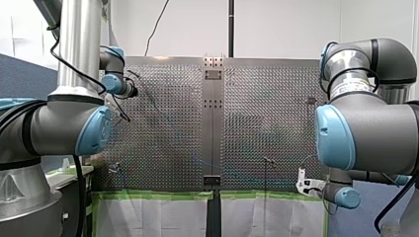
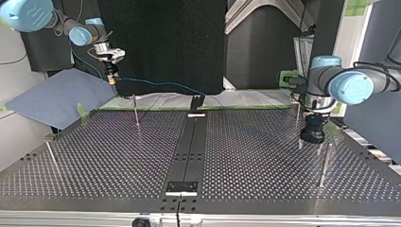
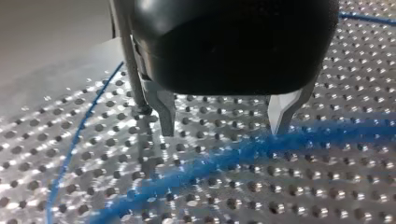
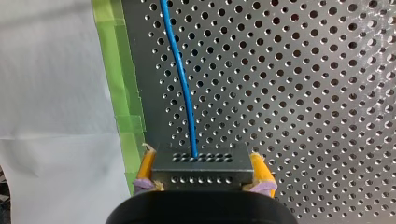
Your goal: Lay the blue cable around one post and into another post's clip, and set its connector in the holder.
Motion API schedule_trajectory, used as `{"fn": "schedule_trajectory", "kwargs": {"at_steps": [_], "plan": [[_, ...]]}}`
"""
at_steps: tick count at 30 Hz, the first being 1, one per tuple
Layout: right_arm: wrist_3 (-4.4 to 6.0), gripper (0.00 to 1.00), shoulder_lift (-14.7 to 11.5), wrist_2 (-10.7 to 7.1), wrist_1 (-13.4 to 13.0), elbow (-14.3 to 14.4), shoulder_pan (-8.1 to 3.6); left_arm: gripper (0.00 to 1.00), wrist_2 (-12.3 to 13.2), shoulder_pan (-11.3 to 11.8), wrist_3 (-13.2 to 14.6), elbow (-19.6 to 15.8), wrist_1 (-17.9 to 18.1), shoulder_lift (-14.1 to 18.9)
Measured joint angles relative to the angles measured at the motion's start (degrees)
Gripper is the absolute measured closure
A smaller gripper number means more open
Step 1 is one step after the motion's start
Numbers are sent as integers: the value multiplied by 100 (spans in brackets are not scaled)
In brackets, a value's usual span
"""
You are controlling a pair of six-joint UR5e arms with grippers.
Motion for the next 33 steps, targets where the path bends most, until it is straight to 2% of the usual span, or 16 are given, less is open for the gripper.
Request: {"fn": "schedule_trajectory", "kwargs": {"at_steps": [7, 13, 17, 21, 29, 33], "plan": [[2, 100, 0, -1, 13, -8, 15, 0, -89, 7, 182, 0, -304, 9], [4, 100, 0, -4, 22, -15, 29, 0, -185, 2, 464, -1, -599, 38], [4, 100, 0, -6, 29, -16, 40, 0, -176, -17, 652, -58, -834, 183], [1, 100, 0, -6, 36, -19, 52, 0, -158, -19, 625, -170, -958, 382], [1, 100, 0, -8, 45, -26, 76, 0, 7, -28, 406, -327, -809, 784], [6, 100, -1, -10, 45, -27, 78, 0, 3, -12, 344, -377, -783, 933]]}}
